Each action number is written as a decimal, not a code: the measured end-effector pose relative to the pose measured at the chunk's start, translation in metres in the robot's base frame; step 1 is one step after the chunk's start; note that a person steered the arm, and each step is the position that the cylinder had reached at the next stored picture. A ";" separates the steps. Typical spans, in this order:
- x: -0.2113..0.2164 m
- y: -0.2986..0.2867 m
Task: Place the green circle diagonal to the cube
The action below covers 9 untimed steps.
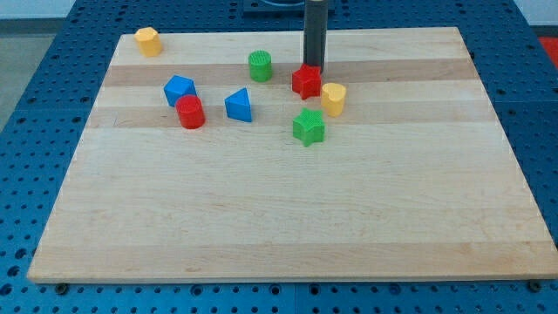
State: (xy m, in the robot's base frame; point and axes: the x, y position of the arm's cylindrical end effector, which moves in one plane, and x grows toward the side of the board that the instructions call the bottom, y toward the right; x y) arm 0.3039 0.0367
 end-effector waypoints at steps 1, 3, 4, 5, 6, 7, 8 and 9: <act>0.020 -0.001; 0.026 -0.073; 0.026 -0.087; 0.026 -0.090; 0.026 -0.090; 0.026 -0.091; 0.021 -0.097; -0.011 -0.122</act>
State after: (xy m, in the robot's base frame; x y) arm 0.2926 -0.0856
